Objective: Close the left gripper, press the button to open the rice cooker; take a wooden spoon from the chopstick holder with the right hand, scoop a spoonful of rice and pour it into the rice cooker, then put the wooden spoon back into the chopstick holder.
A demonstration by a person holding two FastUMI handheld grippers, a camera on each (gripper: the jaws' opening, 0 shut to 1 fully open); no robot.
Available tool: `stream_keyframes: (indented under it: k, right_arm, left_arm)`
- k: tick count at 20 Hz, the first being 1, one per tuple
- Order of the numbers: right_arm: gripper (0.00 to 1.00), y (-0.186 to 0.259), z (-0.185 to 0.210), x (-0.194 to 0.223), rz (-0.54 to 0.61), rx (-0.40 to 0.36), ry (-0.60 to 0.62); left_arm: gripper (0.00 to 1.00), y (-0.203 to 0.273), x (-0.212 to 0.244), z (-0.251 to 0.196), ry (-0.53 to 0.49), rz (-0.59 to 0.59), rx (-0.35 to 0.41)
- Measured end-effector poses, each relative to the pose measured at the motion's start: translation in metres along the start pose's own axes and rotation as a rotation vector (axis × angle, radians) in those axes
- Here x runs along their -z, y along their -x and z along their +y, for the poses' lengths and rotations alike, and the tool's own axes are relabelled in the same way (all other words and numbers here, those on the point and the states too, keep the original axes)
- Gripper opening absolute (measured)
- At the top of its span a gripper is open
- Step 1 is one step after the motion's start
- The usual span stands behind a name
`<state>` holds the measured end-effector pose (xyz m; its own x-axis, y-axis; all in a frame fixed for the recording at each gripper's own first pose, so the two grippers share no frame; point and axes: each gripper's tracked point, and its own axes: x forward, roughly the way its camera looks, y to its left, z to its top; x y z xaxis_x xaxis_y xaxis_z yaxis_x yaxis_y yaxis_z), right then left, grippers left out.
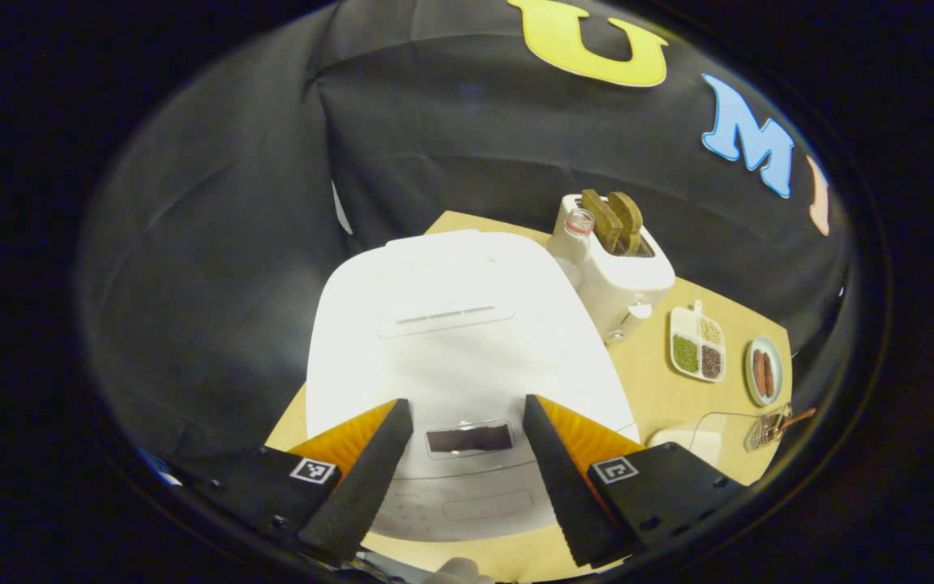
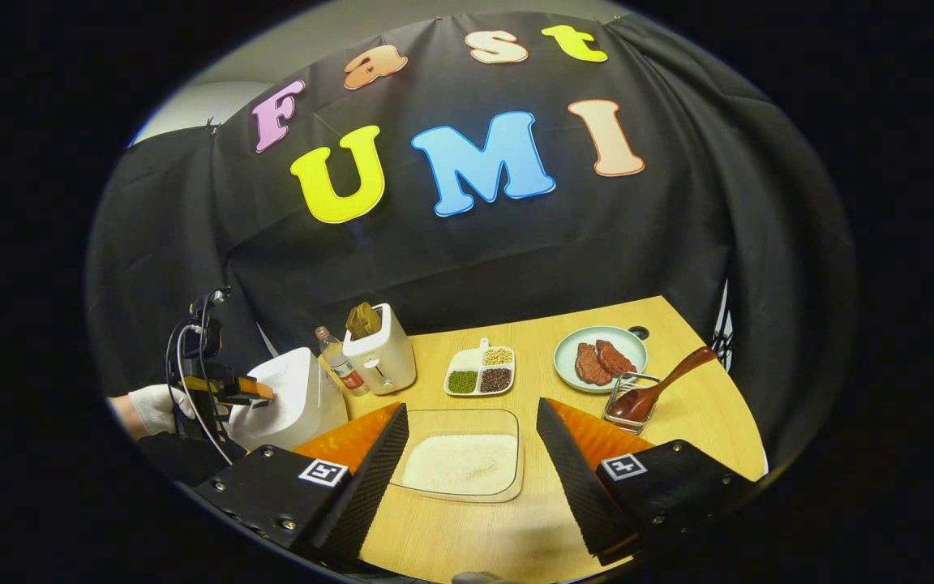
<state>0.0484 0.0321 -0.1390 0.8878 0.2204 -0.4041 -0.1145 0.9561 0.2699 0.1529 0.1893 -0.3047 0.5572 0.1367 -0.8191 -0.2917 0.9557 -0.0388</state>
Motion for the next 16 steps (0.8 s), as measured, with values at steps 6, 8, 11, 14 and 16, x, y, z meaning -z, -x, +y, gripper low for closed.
stream_keyframes:
  k: [6, 8, 11, 14, 16]
  right_arm:
    - [0.98, -0.004, 0.010, 0.000, 0.009, -0.022, 0.008]
    - [0.98, -0.003, 0.008, -0.004, 0.002, -0.013, 0.016]
    - [0.98, 0.003, 0.005, -0.016, -0.024, 0.000, 0.020]
    - [0.97, 0.012, 0.001, -0.035, -0.068, 0.021, 0.043]
    - [0.98, 0.019, -0.002, -0.050, -0.110, 0.043, 0.070]
  left_arm:
    - [0.99, 0.006, -0.003, 0.000, -0.013, 0.000, -0.007]
    - [0.96, 0.010, -0.005, -0.001, -0.024, -0.012, 0.002]
    - [0.96, 0.032, -0.029, -0.014, -0.075, -0.116, 0.026]
    - [0.98, 0.098, -0.063, -0.043, -0.123, -0.311, 0.074]
    - [0.98, 0.147, -0.081, -0.071, -0.139, -0.459, 0.115]
